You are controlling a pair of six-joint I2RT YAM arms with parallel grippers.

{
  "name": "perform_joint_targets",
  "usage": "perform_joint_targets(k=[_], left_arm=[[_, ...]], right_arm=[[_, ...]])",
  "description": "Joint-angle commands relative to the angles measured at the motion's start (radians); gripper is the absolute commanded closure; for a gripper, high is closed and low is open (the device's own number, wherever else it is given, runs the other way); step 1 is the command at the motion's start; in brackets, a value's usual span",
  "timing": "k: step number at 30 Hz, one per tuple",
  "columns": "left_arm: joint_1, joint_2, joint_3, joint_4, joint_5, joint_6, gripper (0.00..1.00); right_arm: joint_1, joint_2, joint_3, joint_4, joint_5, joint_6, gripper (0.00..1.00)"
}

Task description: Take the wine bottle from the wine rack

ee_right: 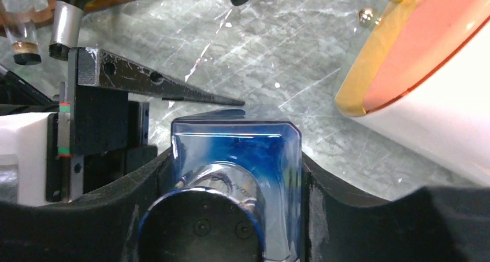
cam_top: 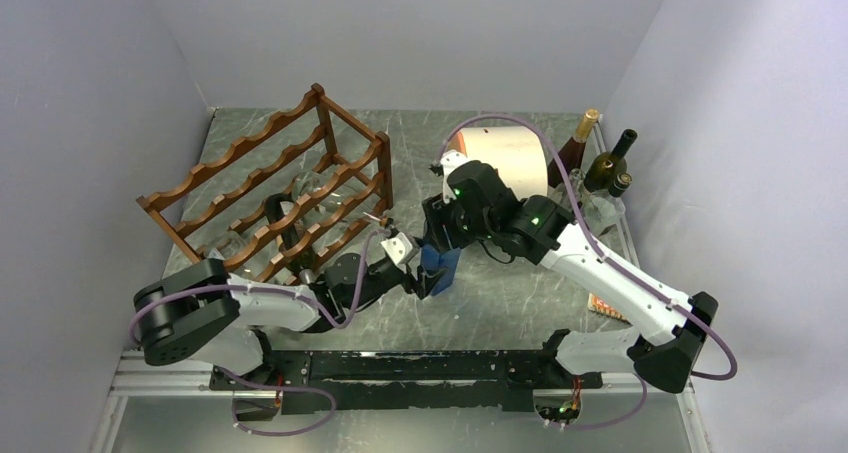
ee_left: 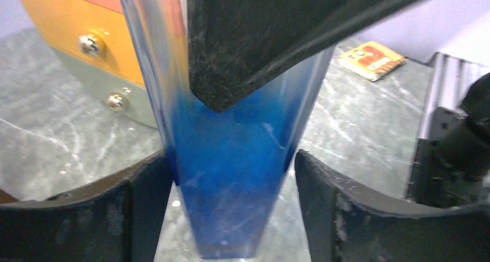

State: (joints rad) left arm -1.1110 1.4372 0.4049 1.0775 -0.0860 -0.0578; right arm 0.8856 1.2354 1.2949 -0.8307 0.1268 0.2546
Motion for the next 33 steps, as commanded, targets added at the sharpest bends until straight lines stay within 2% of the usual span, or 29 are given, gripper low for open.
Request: perform_joint_targets(k=[1,4,7,11,17,25,33], left_arm=[[-0.010,-0.092,0.073,-0.145,0.060,-0.089,0.12],[-0.010,-0.154,0.096,-0.272,0.049,-0.118,0.05],[-0.010,-0.233,0.089,-0.357,0.046,-0.136,0.02],[-0.010,-0.345,0.043,-0.403,0.022,-0.158,0.02],[-0.010,-0.482,0.025,-0.531,-0.015,-0.177,0.02],[-0.010,-0.579,0.053,-0.655,-0.036,-0.186,0.02],[-0.010,-0.639,0.031,-0.684,-0.025,-0.223,0.03]], right_arm=[[0.003,-0.010,-0.001,-0.008,0.068,0.010,0.70],[0.003,-0.039,0.028,-0.033,0.161,0.000,0.91],[0.003,-0.078,0.056,-0.050,0.255,-0.009,1.00],[-0.007,-0.150,0.046,-0.071,0.415,0.009,1.00],[-0.125,-0.203,0.019,-0.109,0.488,0.026,1.00],[-0.371,-0.220,-0.050,-0.060,0.476,0.057,1.00],[-0.652,-0.259,-0.117,0.052,0.330,0.019,1.00]])
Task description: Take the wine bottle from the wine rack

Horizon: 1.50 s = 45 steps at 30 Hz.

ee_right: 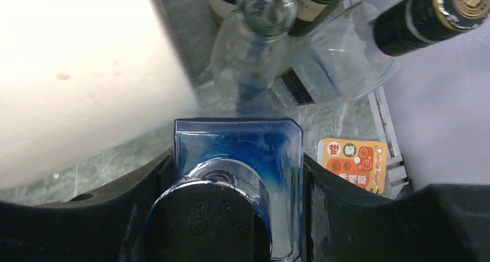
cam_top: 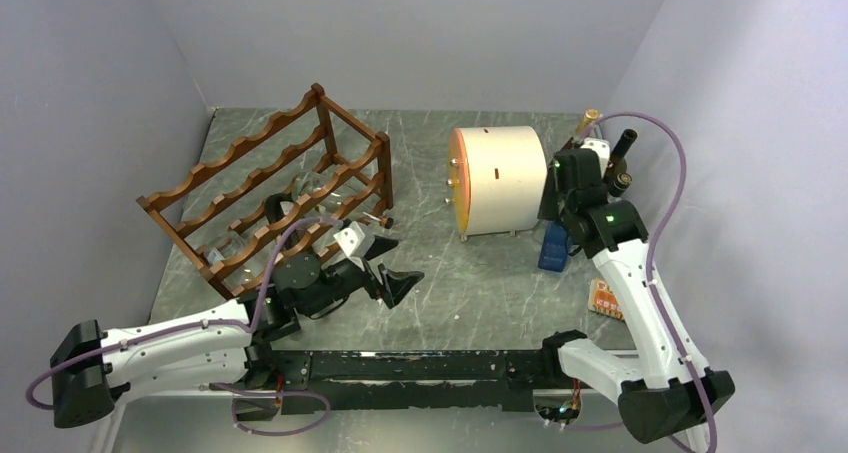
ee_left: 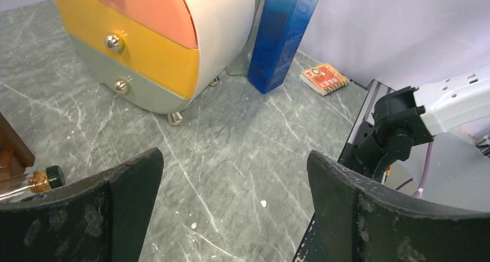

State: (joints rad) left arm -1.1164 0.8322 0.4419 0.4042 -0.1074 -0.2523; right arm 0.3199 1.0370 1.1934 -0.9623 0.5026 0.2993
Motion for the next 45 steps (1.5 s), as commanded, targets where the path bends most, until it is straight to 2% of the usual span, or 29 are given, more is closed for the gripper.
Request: perform_joint_targets(k=[1,7,13,18,21,29,36,40,45], left_arm=[[-0.005,-0.041,-0.010,-0.004,-0.004,-0.028,0.03],[-0.005,-0.046,0.016,-0.035,-0.002,-0.021,0.03],[-0.005,-0.044,0.044,-0.080,0.003,-0.033,0.03],[-0.005,-0.062,0.016,-0.059,-0.002,-0.059,0.04],[-0.005,-0.054,0.028,-0.073,0.002,-0.073,0.04],[-0.005,-0.045,0.070,-0.127,0.012,-0.094,0.04],[-0.005,-0.088,0.068,-0.171,-0.013,-0.105,0.04],[-0.005,-0.118,0.089,-0.223,-0.039,-0.154,0.04],[-0.005,-0.144,0.130,-0.303,-0.069,-0.172,0.04]], right_arm=[[-0.115,-0.073,-0.029,0.205,-0.066,-0.027,1.00],[-0.215,-0.080,-0.074,0.267,-0.153,-0.017,1.00],[-0.228,-0.089,-0.079,0.244,-0.146,-0.017,0.98],[-0.227,-0.107,-0.109,0.227,-0.163,-0.016,0.62],[-0.227,-0.105,-0.109,0.205,-0.185,-0.008,0.45],[-0.227,-0.118,-0.095,0.191,-0.189,-0.015,0.15],[-0.226,-0.129,-0.033,0.172,-0.191,-0.052,0.01],[-0.220,-0.137,0.041,0.170,-0.243,-0.091,0.00],[-0.217,-0.194,0.115,0.237,-0.383,-0.126,0.00]])
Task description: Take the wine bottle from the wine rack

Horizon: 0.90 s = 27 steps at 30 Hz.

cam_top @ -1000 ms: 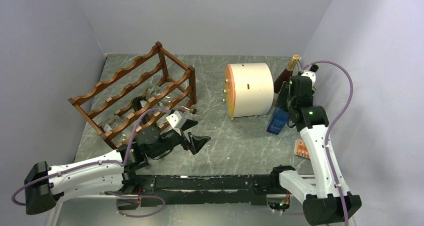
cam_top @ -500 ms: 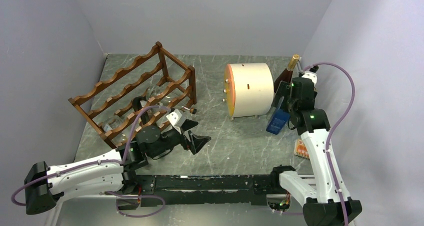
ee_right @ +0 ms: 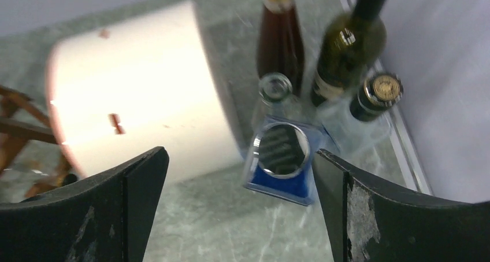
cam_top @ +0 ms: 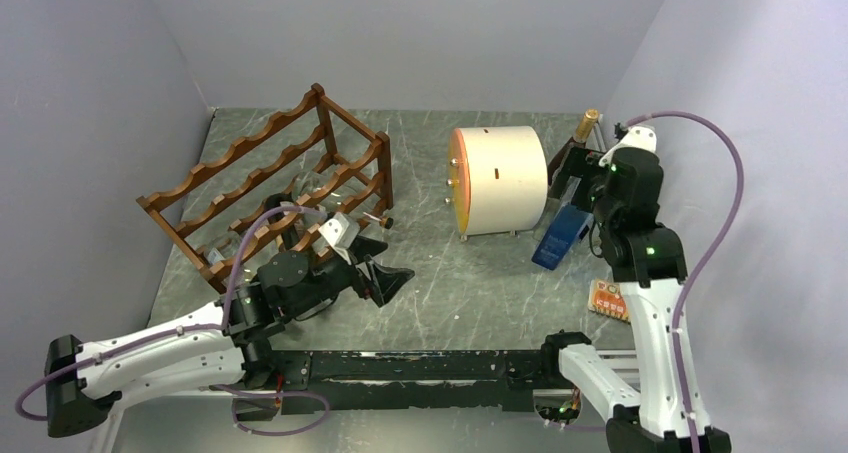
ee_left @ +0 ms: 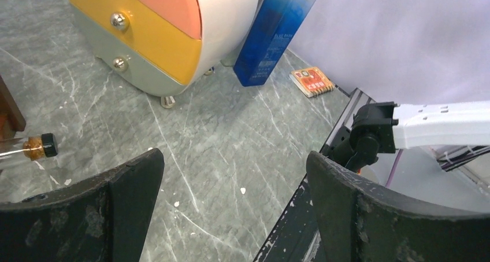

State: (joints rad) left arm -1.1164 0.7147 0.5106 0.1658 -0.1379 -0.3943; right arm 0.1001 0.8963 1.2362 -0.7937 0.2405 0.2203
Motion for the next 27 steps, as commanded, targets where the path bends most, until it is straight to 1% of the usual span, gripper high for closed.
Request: perform_joint_targets(k=[1,2,5,8,10,12,15,17,19,20,24,27], left_arm=[[-0.005,-0.031,0.072,-0.078,-0.037,-0.031,0.04],[-0.004,-0.034,0.084,-0.098,-0.037,-0.036,0.05],[-0.005,-0.054,0.111,-0.147,-0.049,-0.053,0.05],[-0.005,-0.086,0.120,-0.173,-0.066,-0.060,0.05],[-0.005,-0.113,0.137,-0.210,-0.089,-0.066,0.05],[-0.005,-0.145,0.165,-0.261,-0.129,-0.062,0.04],[-0.005,-0.177,0.236,-0.376,-0.213,-0.060,0.04],[-0.005,-0.203,0.266,-0.430,-0.250,-0.053,0.04],[-0.005,-0.232,0.284,-0.465,-0.276,-0.052,0.04],[-0.005,-0.246,0.292,-0.478,-0.288,-0.052,0.04],[-0.006,-0.286,0.302,-0.509,-0.325,-0.050,0.03],[-0.005,-0.289,0.322,-0.554,-0.337,-0.077,0.04]], right_arm=[[0.004,-0.074,0.077,0.096,-0.176,-0.058,0.00],[0.005,-0.100,0.072,0.140,-0.236,-0.067,0.00],[0.012,-0.154,0.046,0.257,-0.512,-0.079,0.00],[0.013,-0.127,0.006,0.356,-0.771,-0.021,0.00],[0.013,-0.090,-0.027,0.405,-0.871,0.038,0.00],[0.017,-0.063,-0.065,0.448,-0.921,0.089,0.00],[0.055,-0.054,-0.110,0.488,-0.898,0.130,0.00],[0.126,-0.043,-0.123,0.496,-0.851,0.134,0.00],[0.266,-0.016,-0.121,0.485,-0.730,0.126,0.00],[0.349,0.012,-0.118,0.476,-0.630,0.121,0.00],[0.715,0.120,-0.109,0.464,-0.310,0.081,0.00],[0.892,0.228,-0.092,0.467,-0.137,0.072,0.00]])
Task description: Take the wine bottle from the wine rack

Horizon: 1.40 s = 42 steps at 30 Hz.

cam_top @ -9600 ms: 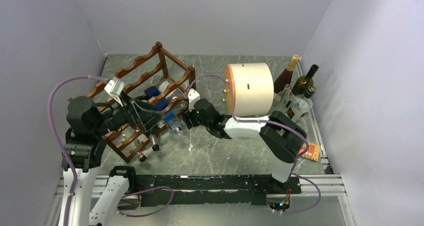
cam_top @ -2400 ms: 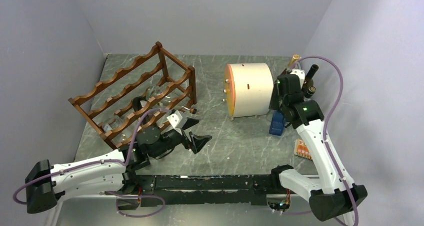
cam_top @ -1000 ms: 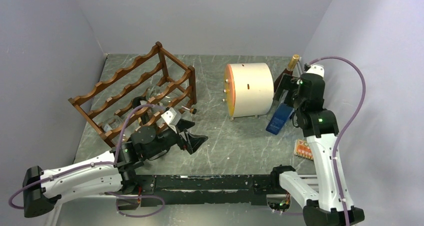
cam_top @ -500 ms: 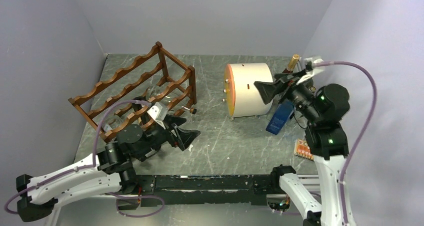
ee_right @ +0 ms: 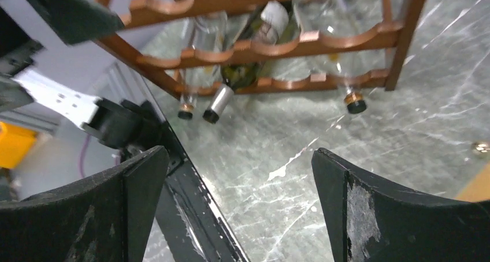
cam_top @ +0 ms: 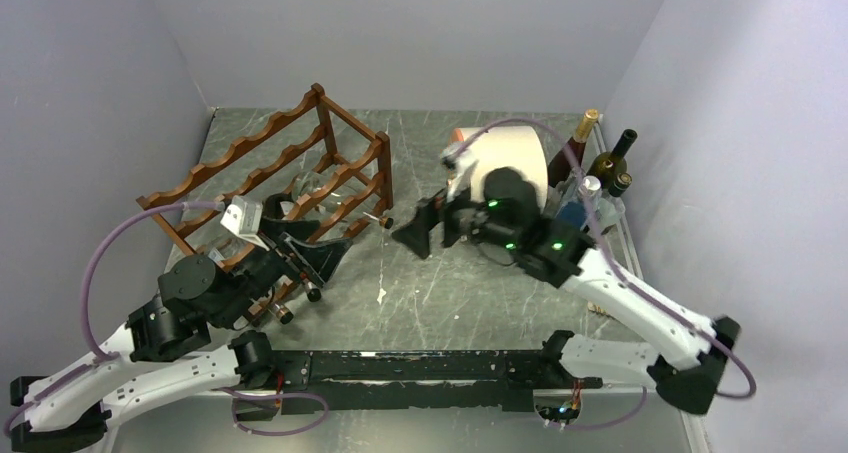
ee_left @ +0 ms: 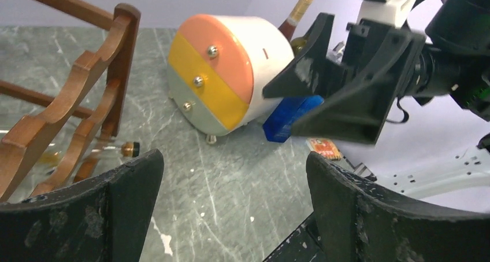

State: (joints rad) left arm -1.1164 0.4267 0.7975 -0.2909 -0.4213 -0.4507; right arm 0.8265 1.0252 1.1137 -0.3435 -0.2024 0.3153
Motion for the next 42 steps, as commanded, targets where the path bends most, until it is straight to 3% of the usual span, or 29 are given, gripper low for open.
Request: perform_joint_targets(k=[1,5,9,13,19,32,42], left_arm=[[-0.005,-0.003,0.039,-0.107,-0.057,-0.028,0.04],[-0.004,-0.014,0.051,-0.123,-0.058,-0.042,0.05],[-0.005,-0.035,0.061,-0.112,-0.048,-0.044,0.05],[-0.005,-0.048,0.079,-0.130,-0.050,-0.047,0.05],[-0.005,-0.065,0.066,-0.140,-0.075,-0.066,0.06],[-0.005,-0.091,0.056,-0.168,-0.074,-0.091,0.07],[-0.005,-0.128,0.031,-0.160,-0.054,-0.117,0.07]], right_arm=[[0.209,0.140,0.032,0.028,0.354,-0.005,0.00],[0.310,0.268,-0.024,0.138,0.482,0.081,0.00],[0.338,0.366,-0.105,0.376,0.424,0.141,0.00],[0.350,0.470,-0.106,0.472,0.403,0.193,0.00],[0.355,0.626,-0.135,0.656,0.229,0.280,0.01],[0.381,0.927,-0.129,1.073,0.154,0.526,0.14],[0.381,1.117,-0.029,1.171,0.169,0.606,0.30]])
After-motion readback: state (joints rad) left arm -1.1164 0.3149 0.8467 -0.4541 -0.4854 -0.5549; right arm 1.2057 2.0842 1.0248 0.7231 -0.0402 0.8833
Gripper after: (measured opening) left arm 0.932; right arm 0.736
